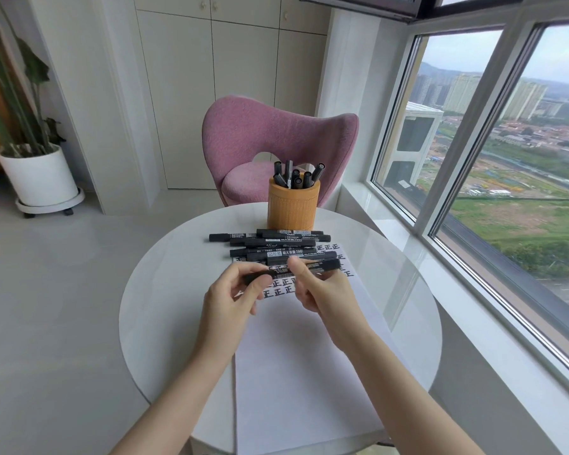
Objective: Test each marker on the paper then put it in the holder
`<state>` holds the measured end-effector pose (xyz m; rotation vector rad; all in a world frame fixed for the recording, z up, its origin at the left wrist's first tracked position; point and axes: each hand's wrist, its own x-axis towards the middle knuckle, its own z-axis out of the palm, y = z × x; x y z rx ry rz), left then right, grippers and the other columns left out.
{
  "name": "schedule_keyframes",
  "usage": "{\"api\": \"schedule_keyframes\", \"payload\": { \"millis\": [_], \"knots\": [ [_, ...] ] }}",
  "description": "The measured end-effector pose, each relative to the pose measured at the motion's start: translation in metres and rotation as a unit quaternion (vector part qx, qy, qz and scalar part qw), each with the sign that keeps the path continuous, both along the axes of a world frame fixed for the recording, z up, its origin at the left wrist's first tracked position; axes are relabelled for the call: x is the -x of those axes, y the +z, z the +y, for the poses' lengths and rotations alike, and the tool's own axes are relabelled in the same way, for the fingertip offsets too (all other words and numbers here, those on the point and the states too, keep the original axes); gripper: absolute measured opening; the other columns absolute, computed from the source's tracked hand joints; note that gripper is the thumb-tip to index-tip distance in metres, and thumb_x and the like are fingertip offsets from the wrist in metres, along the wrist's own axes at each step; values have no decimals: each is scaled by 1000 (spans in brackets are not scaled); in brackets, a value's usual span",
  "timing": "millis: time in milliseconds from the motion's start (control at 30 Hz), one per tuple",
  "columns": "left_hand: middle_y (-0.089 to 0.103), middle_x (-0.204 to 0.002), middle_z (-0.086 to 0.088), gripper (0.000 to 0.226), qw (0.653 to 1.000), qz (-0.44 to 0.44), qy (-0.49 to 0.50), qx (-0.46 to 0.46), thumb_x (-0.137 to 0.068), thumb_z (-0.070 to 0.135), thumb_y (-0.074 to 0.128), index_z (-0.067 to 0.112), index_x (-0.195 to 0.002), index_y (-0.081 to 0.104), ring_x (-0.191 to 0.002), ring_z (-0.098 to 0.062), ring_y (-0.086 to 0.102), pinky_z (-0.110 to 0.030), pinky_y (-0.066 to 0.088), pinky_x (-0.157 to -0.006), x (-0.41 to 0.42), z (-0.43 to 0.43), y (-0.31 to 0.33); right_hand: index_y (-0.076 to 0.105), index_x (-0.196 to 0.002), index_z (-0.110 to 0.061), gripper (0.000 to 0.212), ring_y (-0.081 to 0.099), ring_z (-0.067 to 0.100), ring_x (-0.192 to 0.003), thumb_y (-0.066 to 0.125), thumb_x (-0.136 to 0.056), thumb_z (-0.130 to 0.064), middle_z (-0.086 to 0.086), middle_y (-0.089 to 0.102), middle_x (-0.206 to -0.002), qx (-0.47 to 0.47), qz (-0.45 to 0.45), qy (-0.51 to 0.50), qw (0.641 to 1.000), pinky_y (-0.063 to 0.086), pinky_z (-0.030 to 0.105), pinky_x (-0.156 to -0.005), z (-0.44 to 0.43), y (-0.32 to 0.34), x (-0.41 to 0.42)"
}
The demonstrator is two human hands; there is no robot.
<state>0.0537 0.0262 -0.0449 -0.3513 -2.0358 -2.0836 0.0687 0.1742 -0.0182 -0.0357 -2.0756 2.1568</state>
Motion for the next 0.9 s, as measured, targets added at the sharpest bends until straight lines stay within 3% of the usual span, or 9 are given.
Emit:
{"api": "schedule_keyframes", "payload": {
  "millis": [33,133,300,467,567,667,900],
  "knots": [
    [64,-73,-1,12,1000,1,22,-6,-85,9,64,21,-88,64,-56,-13,53,-23,46,-55,2,-2,2,58,-79,-18,20,35,10,-46,70,-85,-33,-2,40,-52,-1,-13,-22,1000,30,16,-45,3,0,-1],
    [64,-75,-3,9,997,14,73,-25,-88,9,60,17,-91,64,-58,-12,59,-25,52,-61,12,-11,14,59,-110,-17,39,41,8,-48,70,-82,-42,-5,49,-56,-15,-23,-83,996,35,19,-54,14,-8,0],
    [64,-76,-1,10,993,59,107,8,-90,5,57,11,-97,62,-59,-5,65,-14,51,-63,49,-21,57,62,-96,-16,28,44,8,-49,53,-95,-43,-2,54,-59,-91,-8,-116,989,34,19,-49,17,-17,0],
    [64,-79,3,14,985,110,123,54,-83,5,66,14,-92,61,-62,2,64,-32,58,-75,91,-15,93,61,-90,-16,22,43,7,-49,53,-97,-35,-3,53,-57,-117,-13,-118,986,33,24,-52,17,-23,1],
    [67,-78,1,16,979,126,136,83,-78,13,71,25,-83,61,-72,-12,68,-45,57,-79,110,-8,103,60,-85,-16,21,42,11,-51,53,-96,-31,-4,51,-55,-124,-11,-121,985,33,25,-50,17,-24,0],
    [70,-86,-8,15,972,132,152,119,-75,16,71,25,-84,63,-81,-28,68,-47,55,-80,122,1,108,59,-80,-17,19,41,8,-49,54,-95,-27,-6,51,-51,-148,-7,-117,982,33,21,-49,16,-25,-1],
    [70,-90,-10,19,963,146,173,150,-79,11,69,16,-98,66,-81,-25,68,-40,55,-81,137,15,119,60,-83,-12,20,41,4,-47,53,-95,-26,-8,49,-48,-162,5,-107,981,32,16,-48,17,-27,-3]
  ]
}}
